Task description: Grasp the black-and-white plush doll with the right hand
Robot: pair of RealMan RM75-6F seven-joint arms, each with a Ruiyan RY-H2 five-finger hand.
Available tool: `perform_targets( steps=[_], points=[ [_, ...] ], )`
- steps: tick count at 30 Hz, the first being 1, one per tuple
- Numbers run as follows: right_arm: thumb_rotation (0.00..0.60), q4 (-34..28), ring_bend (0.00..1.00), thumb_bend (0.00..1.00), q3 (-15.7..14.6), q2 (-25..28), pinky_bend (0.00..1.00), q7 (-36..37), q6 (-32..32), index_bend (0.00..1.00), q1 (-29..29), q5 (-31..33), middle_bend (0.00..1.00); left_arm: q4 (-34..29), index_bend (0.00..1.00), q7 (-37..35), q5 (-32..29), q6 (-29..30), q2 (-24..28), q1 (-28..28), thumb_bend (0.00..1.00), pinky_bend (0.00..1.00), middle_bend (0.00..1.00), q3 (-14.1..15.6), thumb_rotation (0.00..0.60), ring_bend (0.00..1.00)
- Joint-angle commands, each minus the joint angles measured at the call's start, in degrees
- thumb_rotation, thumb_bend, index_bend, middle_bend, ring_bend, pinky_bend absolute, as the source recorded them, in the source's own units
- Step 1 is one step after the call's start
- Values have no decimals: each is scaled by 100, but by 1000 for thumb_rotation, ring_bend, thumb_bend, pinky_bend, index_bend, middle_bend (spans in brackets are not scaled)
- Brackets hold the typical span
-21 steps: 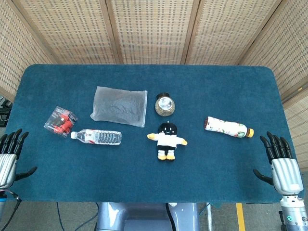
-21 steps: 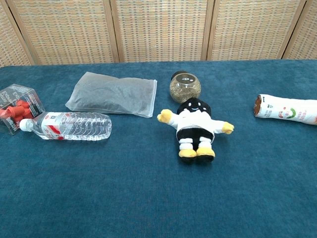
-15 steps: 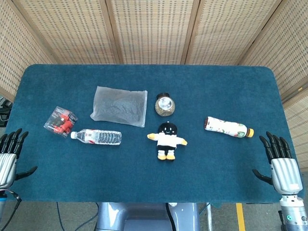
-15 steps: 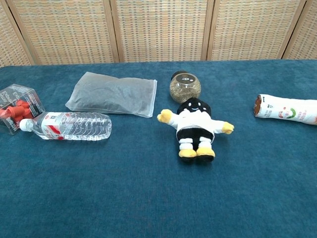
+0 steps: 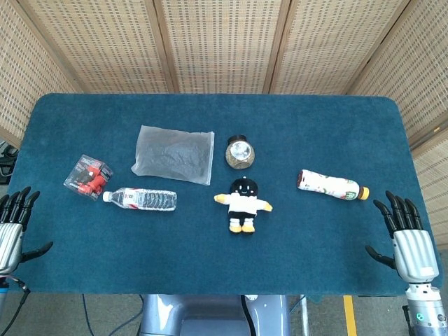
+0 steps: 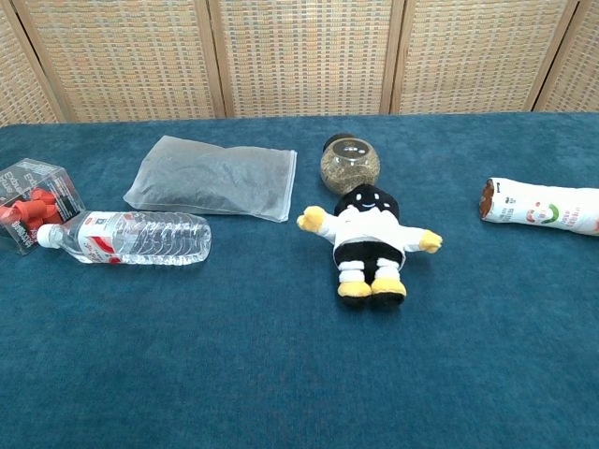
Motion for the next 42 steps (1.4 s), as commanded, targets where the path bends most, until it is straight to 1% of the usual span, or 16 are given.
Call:
perform_targets(
  steps=[1, 8, 13, 18, 25, 27, 32, 34, 38, 42],
  points=[
    [600, 11, 0, 123, -2, -6, 48, -6, -11, 164, 5, 1, 0, -2, 0, 1, -3, 0, 0, 5, 74, 0, 0, 3, 600, 0],
    [600, -6, 0, 123, -19, -17, 49, -26, -61, 177, 28, -12, 0, -29, 0, -14, 19, 55, 20, 28, 72, 0, 0, -1, 600, 0],
    [600, -160, 0, 124, 38, 0, 53, 48, -276, 194, 172, 44, 0, -21, 0, -33, -8, 49, 24, 30, 73, 0, 0, -13, 600, 0],
    [600, -299, 0, 111, 163, 8, 61, -74, -571, 223, 376, 195, 0, -17, 0, -47, -18, 72, 30, 38, 73, 0, 0, -29, 600, 0],
    [600, -552, 0, 143, 408, -82, 91, -310, -1008, 301, 718, 503, 29, -8, 0, -33, -25, 60, 22, 34, 73, 0, 0, -34, 600, 0],
    [600, -626, 0, 158, 503, -167, 101, -477, -1227, 315, 885, 643, 40, -5, 0, -28, -24, 46, 19, 27, 73, 0, 0, -32, 600, 0],
    [600, -748, 0, 264, 718, -491, 131, -944, -1706, 355, 1275, 1073, 71, 11, 0, -95, -8, 10, 22, 9, 73, 0, 0, -24, 600, 0],
    [600, -763, 0, 290, 799, -670, 142, -1156, -1847, 369, 1426, 1251, 78, 21, 0, -116, -12, -5, 23, 2, 73, 0, 0, -26, 600, 0],
    [600, -721, 0, 321, 886, -1019, 149, -1553, -2037, 380, 1665, 1549, 83, 44, 0, -167, -23, -25, 20, -4, 73, 0, 0, -28, 600, 0],
    [600, -575, 0, 325, 932, -1381, 150, -1890, -2186, 386, 1880, 1826, 84, 61, 0, -228, -39, -40, 26, -8, 73, 0, 0, -35, 600, 0]
  ],
)
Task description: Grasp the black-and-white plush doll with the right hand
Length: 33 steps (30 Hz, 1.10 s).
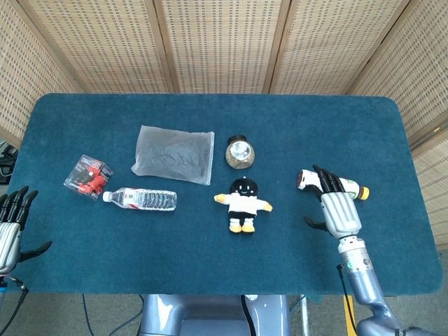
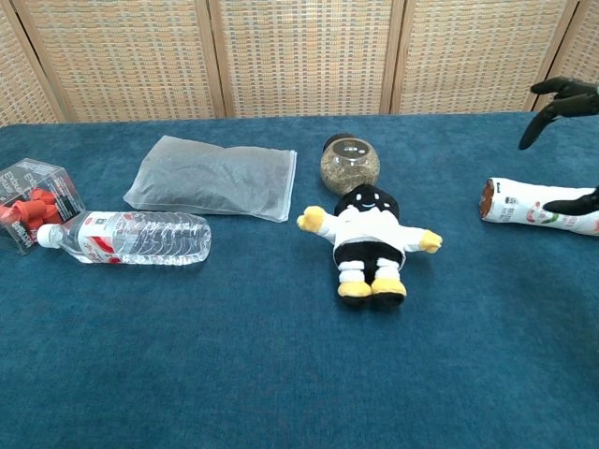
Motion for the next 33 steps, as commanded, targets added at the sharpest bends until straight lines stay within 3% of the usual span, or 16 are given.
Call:
perform_targets(
  steps=[1, 14, 33],
  points=[
    [600, 170, 0, 326, 76, -342, 150, -295, -151, 388, 218, 292, 85, 10, 0, -38, -7, -9, 6, -2, 73, 0, 0, -2, 600, 0],
    [600, 661, 0, 331, 163, -1177, 153, -740, -470, 416, 714, 945, 95, 34, 0, -135, -28, -52, 22, -19, 73, 0, 0, -8, 600, 0],
    [600, 1500, 0, 334, 307, -1770, 155, -876, -881, 424, 1258, 1558, 99, 110, 0, -153, -98, -183, -21, -76, 73, 0, 0, -15, 600, 0]
  ],
)
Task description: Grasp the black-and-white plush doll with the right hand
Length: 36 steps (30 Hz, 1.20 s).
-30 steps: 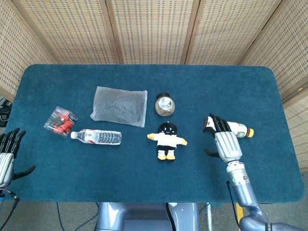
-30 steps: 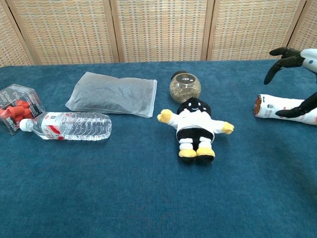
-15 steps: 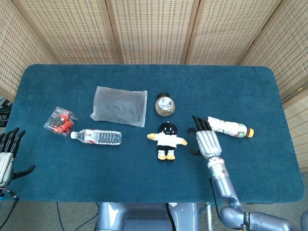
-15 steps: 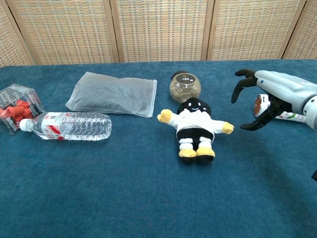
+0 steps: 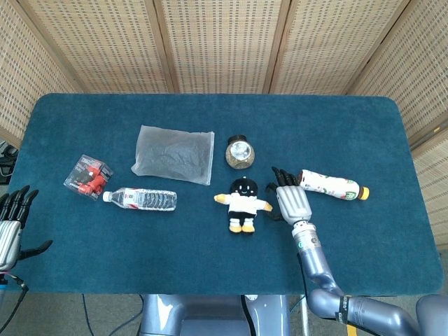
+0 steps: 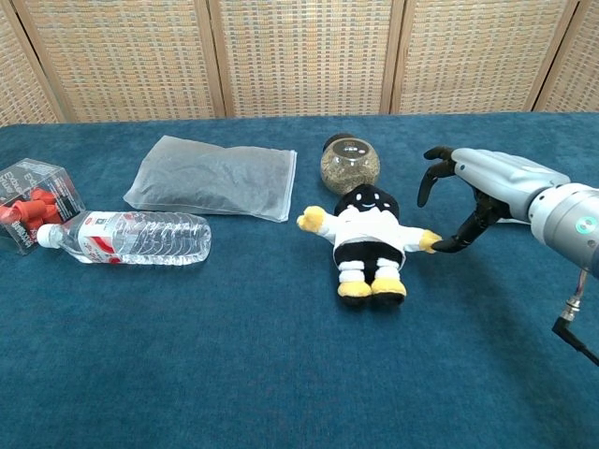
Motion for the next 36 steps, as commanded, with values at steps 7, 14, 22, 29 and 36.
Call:
perform_targets(
  steps=[7, 14, 22, 29, 36],
  points=[
    [600, 531, 0, 353, 70, -303, 166, 70, -253, 452, 286, 191, 114, 3, 0, -14, 2, -21, -3, -14, 73, 0, 0, 6, 600, 0],
    [600, 911, 0, 409, 76, -513, 184, 139, -369, 508, 449, 256, 141, -1, 0, -33, 20, -45, 4, -24, 73, 0, 0, 26, 600, 0],
    [600, 882, 0, 480, 78, -520, 214, 313, -121, 610, 460, 9, 212, 8, 0, -64, 51, -48, 0, -33, 73, 0, 0, 39, 600, 0],
    [600, 364, 0, 493, 106, -236, 216, 201, 195, 629, 411, -179, 229, -27, 0, -18, 132, -14, -7, -32, 74, 0, 0, 72, 600, 0],
    [600, 17, 0, 497, 87, -28, 216, 62, 330, 634, 357, -151, 233, -52, 0, -14, 172, 37, 5, -16, 73, 0, 0, 83, 600, 0]
  ],
)
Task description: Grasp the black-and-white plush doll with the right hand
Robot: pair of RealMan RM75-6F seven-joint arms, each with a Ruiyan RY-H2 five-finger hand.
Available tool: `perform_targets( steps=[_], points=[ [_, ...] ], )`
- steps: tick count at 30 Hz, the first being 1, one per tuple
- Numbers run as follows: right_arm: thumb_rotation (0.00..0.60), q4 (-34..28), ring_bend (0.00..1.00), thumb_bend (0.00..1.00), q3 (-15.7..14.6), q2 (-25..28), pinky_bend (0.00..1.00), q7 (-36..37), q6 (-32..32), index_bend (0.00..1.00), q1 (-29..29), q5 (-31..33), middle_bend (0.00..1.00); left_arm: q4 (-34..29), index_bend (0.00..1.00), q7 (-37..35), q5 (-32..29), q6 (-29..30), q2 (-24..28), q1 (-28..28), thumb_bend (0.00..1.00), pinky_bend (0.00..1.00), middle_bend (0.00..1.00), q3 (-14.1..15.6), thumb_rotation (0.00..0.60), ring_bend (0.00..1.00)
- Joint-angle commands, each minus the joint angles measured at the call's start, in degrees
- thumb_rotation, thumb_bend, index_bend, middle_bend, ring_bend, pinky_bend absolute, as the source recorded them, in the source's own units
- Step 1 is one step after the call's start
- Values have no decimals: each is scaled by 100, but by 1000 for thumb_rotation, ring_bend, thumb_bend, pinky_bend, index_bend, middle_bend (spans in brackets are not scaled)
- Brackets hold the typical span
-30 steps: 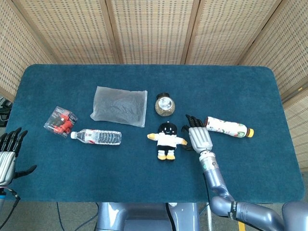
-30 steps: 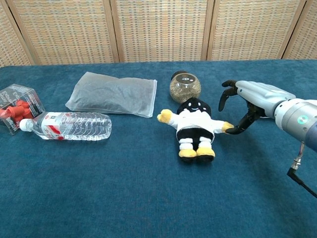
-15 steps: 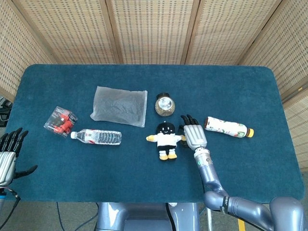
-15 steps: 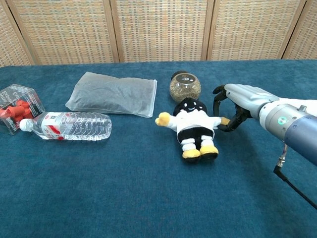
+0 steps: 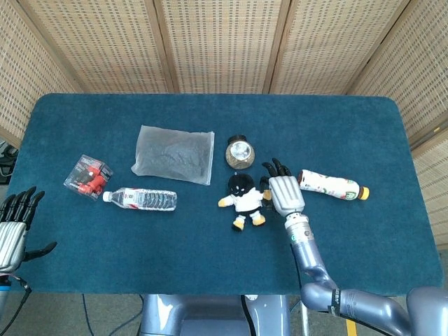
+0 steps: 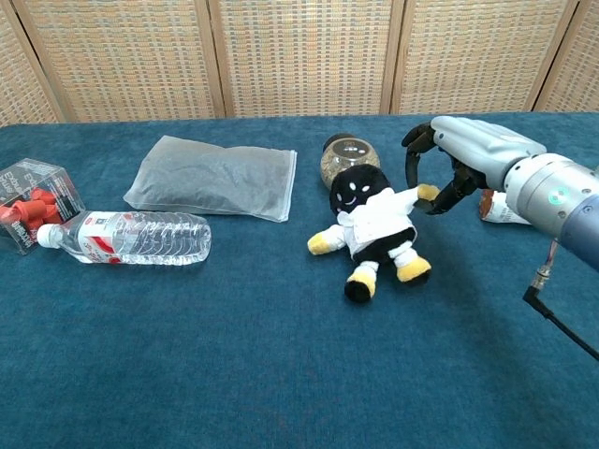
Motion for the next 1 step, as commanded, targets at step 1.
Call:
perform_targets(
  steps=[1],
  points=[
    [600, -83, 0, 497, -26, 57, 216, -56, 50, 634, -25, 13, 233, -5, 0, 5, 9, 5, 1, 1, 73, 0, 0, 4, 600, 0]
  ],
)
